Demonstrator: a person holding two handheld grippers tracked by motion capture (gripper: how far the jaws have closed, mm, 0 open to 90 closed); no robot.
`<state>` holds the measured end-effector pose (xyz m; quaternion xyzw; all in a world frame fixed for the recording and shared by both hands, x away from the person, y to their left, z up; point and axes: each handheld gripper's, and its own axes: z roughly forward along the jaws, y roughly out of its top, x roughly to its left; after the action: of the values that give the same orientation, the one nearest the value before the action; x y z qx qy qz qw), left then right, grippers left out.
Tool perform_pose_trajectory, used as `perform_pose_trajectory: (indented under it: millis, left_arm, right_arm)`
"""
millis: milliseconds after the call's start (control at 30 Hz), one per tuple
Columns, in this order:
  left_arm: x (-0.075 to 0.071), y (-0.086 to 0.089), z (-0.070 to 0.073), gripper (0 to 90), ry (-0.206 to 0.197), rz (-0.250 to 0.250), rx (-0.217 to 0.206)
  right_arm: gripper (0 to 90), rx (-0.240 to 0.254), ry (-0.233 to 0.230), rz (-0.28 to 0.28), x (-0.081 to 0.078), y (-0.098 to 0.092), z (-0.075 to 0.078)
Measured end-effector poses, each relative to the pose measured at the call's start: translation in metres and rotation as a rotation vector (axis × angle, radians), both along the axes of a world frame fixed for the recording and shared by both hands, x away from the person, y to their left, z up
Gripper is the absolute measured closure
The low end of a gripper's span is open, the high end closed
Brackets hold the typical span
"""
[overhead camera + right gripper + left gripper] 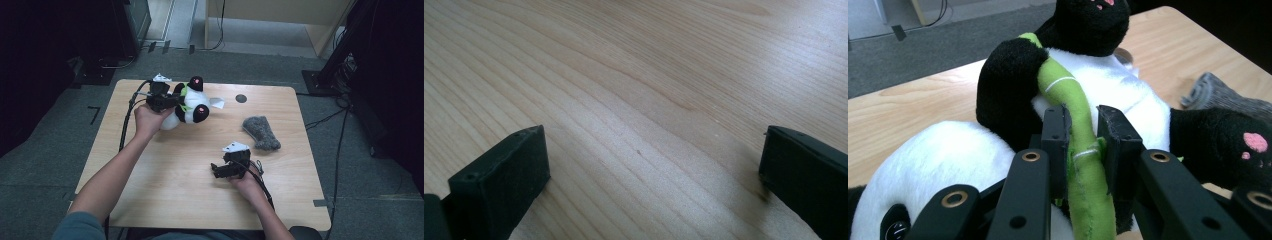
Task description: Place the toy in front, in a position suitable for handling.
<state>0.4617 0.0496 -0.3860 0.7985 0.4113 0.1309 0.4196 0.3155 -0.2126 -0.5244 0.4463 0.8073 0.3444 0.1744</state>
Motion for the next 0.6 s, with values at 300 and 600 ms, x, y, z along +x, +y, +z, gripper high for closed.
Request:
perform_pose_trajectory:
  millis: [300,600]
  left_arm:
    - [-0.027,-0.009,0.006,75.3,-0.005,-0.024,-0.033]
    - [-0.061,-0.022,0.004,75.2,0.005,-0.063,-0.058]
  right_arm:
    - [0.4,0.000,-0.002,-0.015,0.000,-0.001,0.000]
    - [14.3,0.045,0.015,-0.001,0.000,-0.005,0.006]
